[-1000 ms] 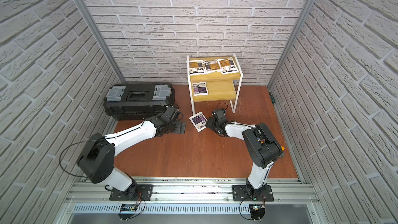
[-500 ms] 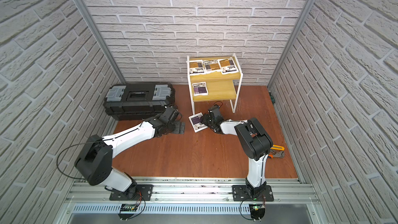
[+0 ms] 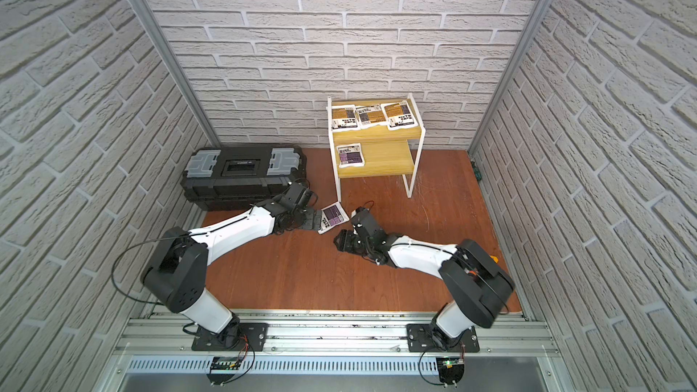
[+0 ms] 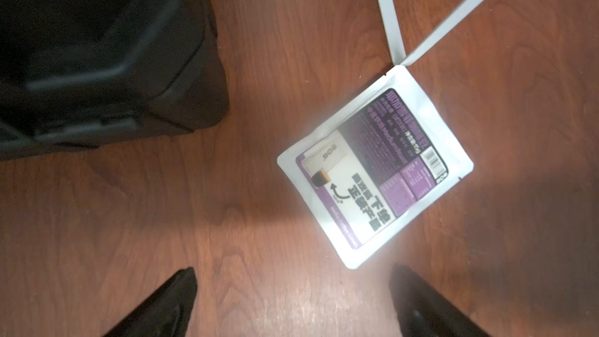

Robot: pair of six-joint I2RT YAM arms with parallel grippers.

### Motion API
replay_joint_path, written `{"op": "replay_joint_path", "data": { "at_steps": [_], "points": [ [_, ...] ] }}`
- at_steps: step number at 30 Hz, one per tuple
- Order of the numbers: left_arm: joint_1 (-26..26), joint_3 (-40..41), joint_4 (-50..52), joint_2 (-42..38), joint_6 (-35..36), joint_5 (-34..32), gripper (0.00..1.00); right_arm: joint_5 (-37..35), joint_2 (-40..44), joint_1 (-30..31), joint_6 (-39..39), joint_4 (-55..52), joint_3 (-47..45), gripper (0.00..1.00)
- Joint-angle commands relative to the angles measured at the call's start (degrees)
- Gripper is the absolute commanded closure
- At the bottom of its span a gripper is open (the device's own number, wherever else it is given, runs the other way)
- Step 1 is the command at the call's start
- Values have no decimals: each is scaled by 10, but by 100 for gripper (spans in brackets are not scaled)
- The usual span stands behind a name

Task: Place the bagged coffee beans on the shelf by color
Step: Adjust the bagged coffee beans at the center of the board, then pick up the bagged coffee beans at the center of the board.

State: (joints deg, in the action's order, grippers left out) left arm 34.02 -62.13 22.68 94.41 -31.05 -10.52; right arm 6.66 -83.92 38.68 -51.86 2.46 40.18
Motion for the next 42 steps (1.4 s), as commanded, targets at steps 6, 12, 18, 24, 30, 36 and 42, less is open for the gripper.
{"op": "replay_joint_path", "data": {
  "at_steps": [6, 12, 18, 24, 30, 36, 42],
  "points": [
    [10, -80, -4, 88, 13, -24, 2, -52, 134, -51, -6, -74, -76, 36],
    [23, -128, -5, 150, 26, -38, 2, -51, 169, -67, -7, -92, -83, 36],
    [29, -152, -2, 196, 44, -46, 2, -49, 187, -73, -15, -95, -86, 36],
    [38, -148, 1, 215, 73, -39, 2, -43, 185, -84, -22, -87, -80, 35],
    [55, -108, -5, 189, 99, -15, 1, -28, 152, -96, -26, -57, -70, 35],
    [72, -58, 10, 147, 114, 23, 2, -9, 96, -108, -27, -22, -47, 35],
    [82, 10, 22, 65, 106, 45, 2, 16, 30, -113, -27, 12, -12, 35]
  ]
}}
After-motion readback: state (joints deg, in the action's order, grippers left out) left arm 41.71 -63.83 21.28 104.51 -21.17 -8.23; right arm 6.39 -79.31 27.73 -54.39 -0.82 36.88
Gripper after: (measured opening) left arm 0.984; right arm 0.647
